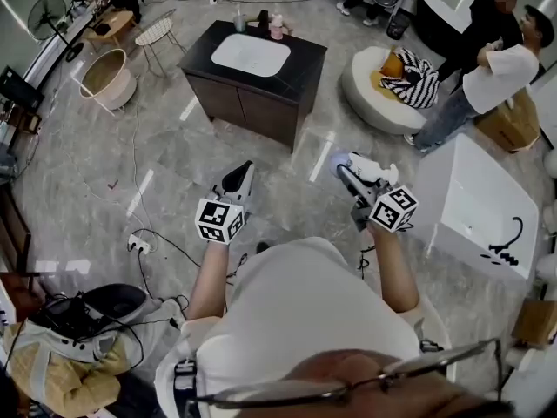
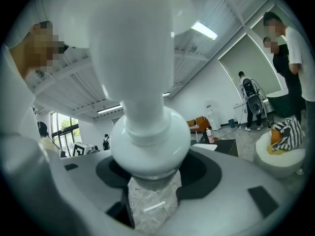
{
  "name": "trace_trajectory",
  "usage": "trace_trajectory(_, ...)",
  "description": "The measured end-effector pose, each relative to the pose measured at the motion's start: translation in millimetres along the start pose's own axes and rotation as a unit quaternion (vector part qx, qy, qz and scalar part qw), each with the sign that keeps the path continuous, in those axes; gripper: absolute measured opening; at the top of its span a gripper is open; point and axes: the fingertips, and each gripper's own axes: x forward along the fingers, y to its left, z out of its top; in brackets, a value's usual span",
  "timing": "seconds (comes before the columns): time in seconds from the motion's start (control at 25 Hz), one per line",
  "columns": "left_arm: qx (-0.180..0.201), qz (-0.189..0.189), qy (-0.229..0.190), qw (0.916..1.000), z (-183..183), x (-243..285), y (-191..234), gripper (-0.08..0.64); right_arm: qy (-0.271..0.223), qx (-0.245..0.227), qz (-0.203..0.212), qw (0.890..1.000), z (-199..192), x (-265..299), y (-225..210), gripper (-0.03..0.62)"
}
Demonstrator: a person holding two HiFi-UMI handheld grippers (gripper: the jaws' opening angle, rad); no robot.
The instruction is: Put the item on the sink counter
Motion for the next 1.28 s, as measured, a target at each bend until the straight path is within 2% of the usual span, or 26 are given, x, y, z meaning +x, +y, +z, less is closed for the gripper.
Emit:
trace_trajectory(0.24, -0.005, -0.002, -0.001, 1.0000, 4.6, -10.1, 0.1, 0.005, 0.000, 0.003, 0.012, 1.000, 6.6, -1.4, 18.6, 0.256)
trace_trajectory(0.48, -0.010, -0.012, 0.004, 0.9999, -7.9, -9.0, 15.0, 0.005, 0.004, 0.002, 0.007, 1.000, -4.4, 13.3, 20.9, 0.256)
trace_trajectory(0.88, -0.013, -0.031, 0.010, 0.9994, -15.6, -27.1, 37.0, 0.005, 0.012, -0.016, -0.012, 1.000, -19.9, 32.4, 46.8, 0.256)
trace_trajectory(1.28, -0.016, -0.064, 0.018, 0.9977, -25.3, -35.0, 54.0, 0.005, 0.004, -0.011, -0.041, 0.999, -29.4, 40.0, 71.3, 0.256)
